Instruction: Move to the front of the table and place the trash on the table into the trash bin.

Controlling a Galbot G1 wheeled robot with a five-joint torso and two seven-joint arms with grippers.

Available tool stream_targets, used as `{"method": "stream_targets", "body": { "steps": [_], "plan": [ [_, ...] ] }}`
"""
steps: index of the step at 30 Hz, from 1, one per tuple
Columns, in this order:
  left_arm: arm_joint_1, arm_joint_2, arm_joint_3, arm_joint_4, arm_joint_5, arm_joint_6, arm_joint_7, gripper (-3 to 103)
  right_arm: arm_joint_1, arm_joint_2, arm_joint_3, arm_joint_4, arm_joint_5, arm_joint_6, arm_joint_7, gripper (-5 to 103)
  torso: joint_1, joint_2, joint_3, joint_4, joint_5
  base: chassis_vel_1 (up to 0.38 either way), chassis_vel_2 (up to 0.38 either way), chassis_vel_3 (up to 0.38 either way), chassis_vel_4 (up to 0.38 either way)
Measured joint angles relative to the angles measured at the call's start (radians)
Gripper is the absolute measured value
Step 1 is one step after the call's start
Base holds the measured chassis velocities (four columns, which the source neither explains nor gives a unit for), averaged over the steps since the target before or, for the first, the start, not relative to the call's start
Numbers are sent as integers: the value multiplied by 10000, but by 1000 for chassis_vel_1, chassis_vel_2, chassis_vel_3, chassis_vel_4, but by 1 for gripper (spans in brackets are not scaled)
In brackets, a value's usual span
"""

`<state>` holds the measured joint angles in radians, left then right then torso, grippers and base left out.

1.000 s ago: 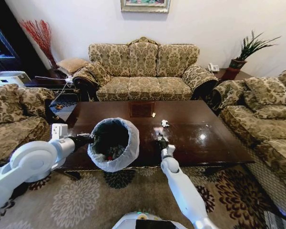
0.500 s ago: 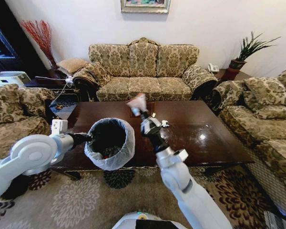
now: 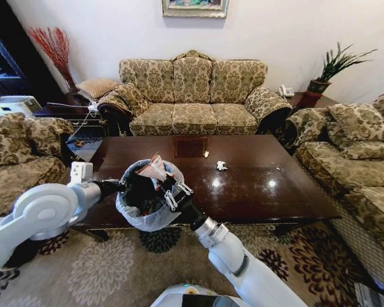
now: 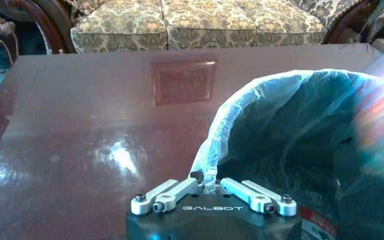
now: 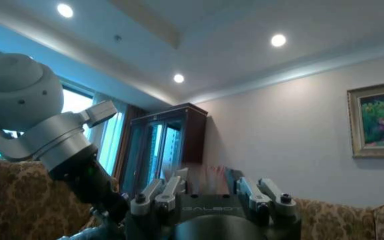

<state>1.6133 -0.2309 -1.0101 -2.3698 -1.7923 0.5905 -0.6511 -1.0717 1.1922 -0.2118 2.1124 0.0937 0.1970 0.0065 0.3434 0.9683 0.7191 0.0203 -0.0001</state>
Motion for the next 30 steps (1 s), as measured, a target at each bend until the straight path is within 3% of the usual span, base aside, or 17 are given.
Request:
{"method": "stream_targets", "body": {
  "steps": [4, 5, 7, 8, 10, 13, 14, 15, 16, 18, 20, 21, 23, 27, 30],
  "plan": [
    [1, -24, 0, 0, 56, 0, 29, 0, -62, 32, 125, -9, -25, 39, -5, 46, -1, 0, 0, 0, 0, 0, 0, 0, 0],
    [6, -38, 0, -15, 79, 0, 43, 0, -150, 74, 238, -8, 2, 69, 5, 57, -1, 0, 0, 0, 1, 0, 0, 0, 0],
    [8, -48, 0, -13, 105, 0, 50, 0, -221, 101, 318, 23, 58, 91, 48, 63, 0, 0, 0, 0, 1, 0, 0, 0, 0],
    [12, -71, 1, 24, 153, 0, 61, 0, -351, 168, 452, 107, 130, 93, 323, 68, 0, 0, 0, 0, 1, 0, 0, 0, 0],
    [18, -99, 0, 100, 197, 0, 65, 0, -492, 253, 612, 165, 234, 93, 753, 68, 0, 0, 0, 0, 1, 0, 0, 0, 0],
    [30, -220, -30, 400, 377, 5, 144, 0, -1083, 386, 1758, -90, 844, -160, 2552, 84, -1, 0, 0, 2, -1, 0, 0, 0, 0],
    [30, -220, -30, 400, 377, 5, 144, 0, -1083, 386, 1758, -90, 844, -160, 2552, 84, -1, 0, 0, 2, -1, 0, 0, 0, 0],
    [30, -239, -33, 440, 419, 5, 161, 0, -1189, 380, 2095, -211, 958, -328, 2782, 90, -1, 0, 0, 2, -1, 0, 0, 0, 0],
    [29, -303, -33, 506, 548, 4, 210, 0, -1597, 372, 3204, -674, 1411, -787, 2953, 95, 0, 0, 0, 1, -1, 0, 0, 0, 0],
    [29, -335, -29, 518, 602, 4, 230, 0, -1721, 352, 3573, -961, 1600, -831, 2865, 98, 0, 0, 1, -2, 0, 0, 0, 0, 0],
    [52, -407, -15, 516, 717, 26, 298, 0, -1755, 245, 4540, -2444, 1752, -511, 2579, 100, 0, 0, 0, -3, 2, 0, 0, 0, 0],
    [52, -407, -15, 516, 717, 26, 298, 0, -1755, 245, 4540, -2444, 1752, -511, 2579, 100, 0, 0, 0, -3, 2, 0, 0, 0, 0],
    [66, -463, 0, 520, 795, 74, 310, 0, -1347, 218, 5164, -4121, 1836, -78, 2432, 100, 0, 0, 1, 0, 7, 0, 0, 0, 0],
    [74, -480, 1, 509, 863, 76, 319, 0, -737, 220, 5414, -5222, 2801, -205, 2282, 100, -1, 0, 0, 0, -1, -19, 13, 14, -8],
    [77, -484, -2, 492, 865, 76, 321, 0, -450, 259, 5386, -5637, 2997, -259, 2199, 100, -2, 0, 0, -1, 1, -86, 68, 78, -74]
  ]
}}
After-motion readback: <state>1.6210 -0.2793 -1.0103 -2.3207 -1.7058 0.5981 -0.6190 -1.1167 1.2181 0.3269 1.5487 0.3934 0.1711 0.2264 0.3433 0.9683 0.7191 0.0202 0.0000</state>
